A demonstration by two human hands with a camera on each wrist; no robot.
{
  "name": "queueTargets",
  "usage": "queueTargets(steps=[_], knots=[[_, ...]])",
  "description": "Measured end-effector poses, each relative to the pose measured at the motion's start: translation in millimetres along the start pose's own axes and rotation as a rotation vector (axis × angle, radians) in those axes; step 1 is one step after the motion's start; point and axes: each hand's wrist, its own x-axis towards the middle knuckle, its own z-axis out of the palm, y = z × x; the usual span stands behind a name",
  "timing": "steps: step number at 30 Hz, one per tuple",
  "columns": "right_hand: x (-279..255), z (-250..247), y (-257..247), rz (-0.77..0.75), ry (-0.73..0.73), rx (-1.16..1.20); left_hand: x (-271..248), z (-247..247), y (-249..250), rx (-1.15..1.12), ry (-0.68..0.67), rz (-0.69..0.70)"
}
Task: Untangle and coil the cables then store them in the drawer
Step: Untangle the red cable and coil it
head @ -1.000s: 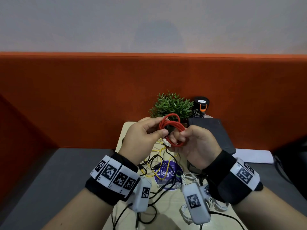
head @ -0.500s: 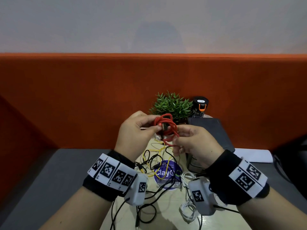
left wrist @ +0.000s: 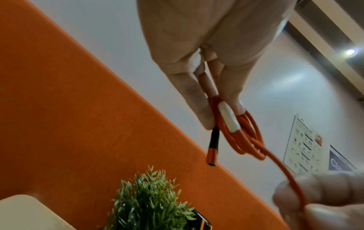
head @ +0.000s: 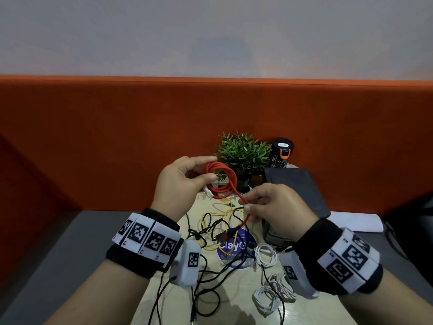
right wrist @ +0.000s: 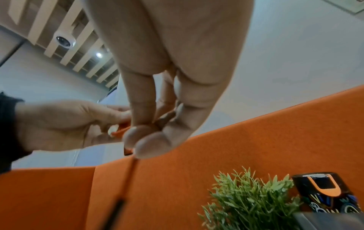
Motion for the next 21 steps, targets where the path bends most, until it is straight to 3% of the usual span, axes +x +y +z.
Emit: queueTargets(steps=[3, 6, 9, 11, 16, 21], knots=[[4, 8, 9, 0.020, 0.146, -0.144, -6, 5, 4, -0.065, -0.033, -0.034], [5, 12, 11, 0.061, 0.240, 0.038, -11, 12, 6, -0.159, -0.030, -0.064], [3, 14, 3, 0.079, 0.139, 0.298, -16, 17, 9, -0.198, -0.031, -0.057], [0, 15, -2, 0.053, 0.067, 0.347, -18, 20, 10, -0.226, -0.044, -0.065], [1, 18, -5, 0.011, 0.152, 0.382, -22, 26, 9, -0.297, -0.103, -0.089], [4, 23, -4, 0.074, 0.130, 0.520, -21, 27, 8, -0.265, -0.085, -0.094]])
